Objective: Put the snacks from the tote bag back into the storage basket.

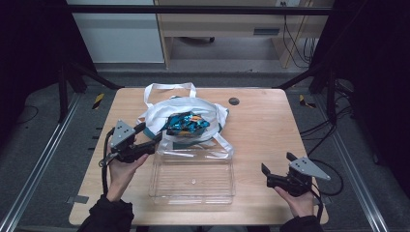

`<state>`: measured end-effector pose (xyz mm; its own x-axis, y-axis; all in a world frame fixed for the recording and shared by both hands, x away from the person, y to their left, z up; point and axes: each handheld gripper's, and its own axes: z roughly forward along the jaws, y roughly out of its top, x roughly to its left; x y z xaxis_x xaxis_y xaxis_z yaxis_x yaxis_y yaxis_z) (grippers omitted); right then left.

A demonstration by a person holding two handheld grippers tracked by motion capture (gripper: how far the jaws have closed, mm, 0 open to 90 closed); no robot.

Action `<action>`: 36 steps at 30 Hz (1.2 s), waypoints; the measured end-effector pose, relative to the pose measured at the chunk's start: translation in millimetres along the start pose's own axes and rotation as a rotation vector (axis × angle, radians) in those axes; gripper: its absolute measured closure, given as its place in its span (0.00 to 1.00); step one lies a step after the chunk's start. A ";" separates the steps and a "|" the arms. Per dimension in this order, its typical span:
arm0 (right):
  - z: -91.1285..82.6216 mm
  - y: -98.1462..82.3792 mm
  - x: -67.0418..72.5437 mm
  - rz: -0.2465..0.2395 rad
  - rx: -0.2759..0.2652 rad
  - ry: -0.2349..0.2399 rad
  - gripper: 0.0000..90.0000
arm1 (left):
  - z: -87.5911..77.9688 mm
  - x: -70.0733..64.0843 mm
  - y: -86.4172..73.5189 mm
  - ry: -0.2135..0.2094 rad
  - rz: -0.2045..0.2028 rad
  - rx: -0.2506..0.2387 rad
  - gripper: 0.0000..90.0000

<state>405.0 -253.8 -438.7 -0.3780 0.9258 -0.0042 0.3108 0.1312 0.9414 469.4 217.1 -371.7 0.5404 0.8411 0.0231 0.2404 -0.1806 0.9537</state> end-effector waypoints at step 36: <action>4.7 -1.3 3.5 -0.001 0.025 0.024 0.05 | 42.5 -2.0 -2.2 -0.013 0.049 0.102 0.48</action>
<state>407.4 -249.1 -441.5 -0.3991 0.9169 0.0035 0.3319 0.1409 0.9327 502.0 194.1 -386.6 0.5638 0.8234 0.0648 0.2940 -0.2734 0.9159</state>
